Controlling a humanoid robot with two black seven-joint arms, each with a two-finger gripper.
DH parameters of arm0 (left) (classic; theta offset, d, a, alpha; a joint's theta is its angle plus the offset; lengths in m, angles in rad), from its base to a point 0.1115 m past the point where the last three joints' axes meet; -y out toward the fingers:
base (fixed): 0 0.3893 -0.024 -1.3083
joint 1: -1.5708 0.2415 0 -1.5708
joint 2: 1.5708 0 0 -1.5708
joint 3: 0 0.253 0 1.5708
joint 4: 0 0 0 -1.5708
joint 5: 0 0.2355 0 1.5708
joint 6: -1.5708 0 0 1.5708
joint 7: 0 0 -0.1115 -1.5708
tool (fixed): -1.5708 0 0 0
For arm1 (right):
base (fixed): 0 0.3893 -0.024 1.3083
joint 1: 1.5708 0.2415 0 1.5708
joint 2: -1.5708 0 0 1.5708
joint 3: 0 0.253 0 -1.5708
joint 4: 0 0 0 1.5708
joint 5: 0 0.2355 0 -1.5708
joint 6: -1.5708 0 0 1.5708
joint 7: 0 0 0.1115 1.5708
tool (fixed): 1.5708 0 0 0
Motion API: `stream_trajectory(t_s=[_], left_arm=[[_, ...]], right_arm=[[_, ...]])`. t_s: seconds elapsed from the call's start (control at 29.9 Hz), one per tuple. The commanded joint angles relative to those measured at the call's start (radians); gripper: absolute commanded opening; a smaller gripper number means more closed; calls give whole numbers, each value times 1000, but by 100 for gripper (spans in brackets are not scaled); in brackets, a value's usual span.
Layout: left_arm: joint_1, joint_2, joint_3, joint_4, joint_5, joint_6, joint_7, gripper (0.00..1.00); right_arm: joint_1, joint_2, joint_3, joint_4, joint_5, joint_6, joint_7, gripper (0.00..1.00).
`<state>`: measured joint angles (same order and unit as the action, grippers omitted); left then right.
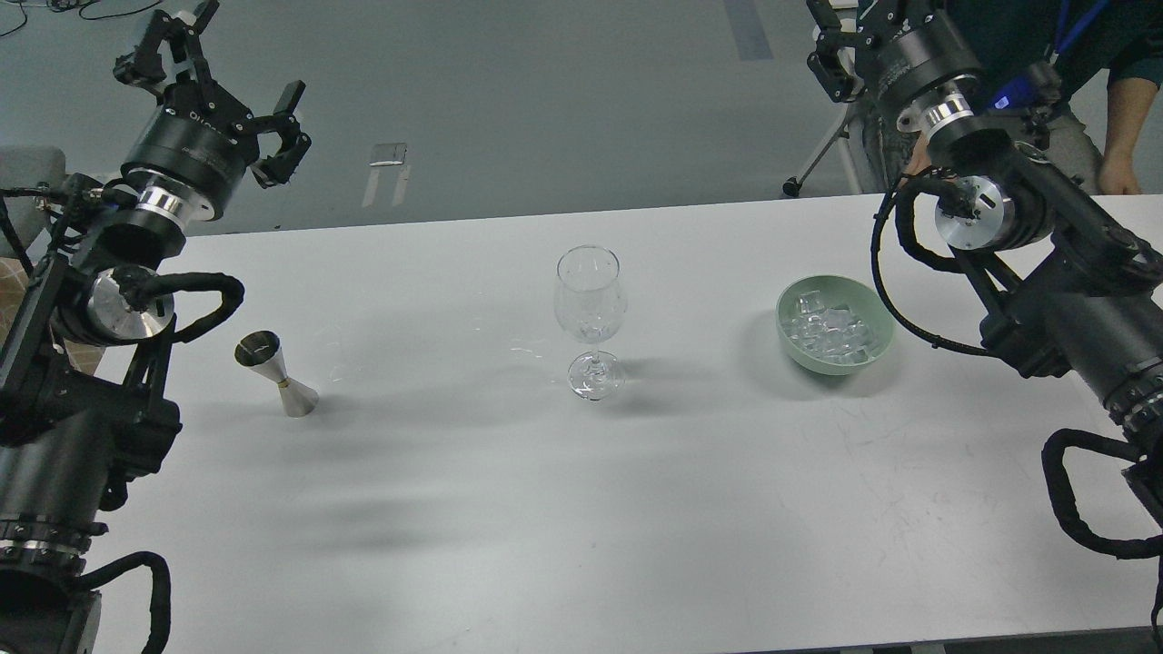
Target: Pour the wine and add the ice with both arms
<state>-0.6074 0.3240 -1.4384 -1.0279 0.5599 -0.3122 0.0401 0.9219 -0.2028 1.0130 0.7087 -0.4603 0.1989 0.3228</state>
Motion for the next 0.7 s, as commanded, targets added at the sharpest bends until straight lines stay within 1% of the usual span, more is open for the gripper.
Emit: stream_trajectory(t_s=[0.0,0.13,0.2,0.27,0.3,0.37,0.4,0.47,0.53,0.57,0.67], left_arm=[[6,0,-10,0,-34,-1,4,98],[12,0,-5,0,-80,10,4,98],[8,-2,-4,0,-84,13,3,98],[3,-2,-2,2,-84,16,-2,98],[-3,-2,0,6,-84,22,0,98],[-9,1,4,18,-80,42,1,98],[-12,7,6,31,-80,56,0,98],[-11,17,6,34,-83,55,0,98],[-9,24,7,34,-83,48,1,98],[-9,24,7,34,-83,48,1,98],[-8,27,9,34,-83,47,3,98]], right_arm=[[6,-1,3,0,-1,-33,-1,100],[9,5,3,-3,0,-127,-2,100],[9,8,1,-3,0,-148,-4,100],[9,8,-2,-2,0,-147,-27,100],[9,5,-2,-3,-1,-145,-54,100],[8,3,-4,-3,-5,-144,-74,100],[5,3,-5,0,-8,-128,-83,100],[6,-1,-27,0,-11,-81,-82,100],[14,-9,-72,0,-11,-12,-80,100],[14,-9,-73,0,-11,-12,-80,100],[14,-73,-88,3,-12,49,-76,100]])
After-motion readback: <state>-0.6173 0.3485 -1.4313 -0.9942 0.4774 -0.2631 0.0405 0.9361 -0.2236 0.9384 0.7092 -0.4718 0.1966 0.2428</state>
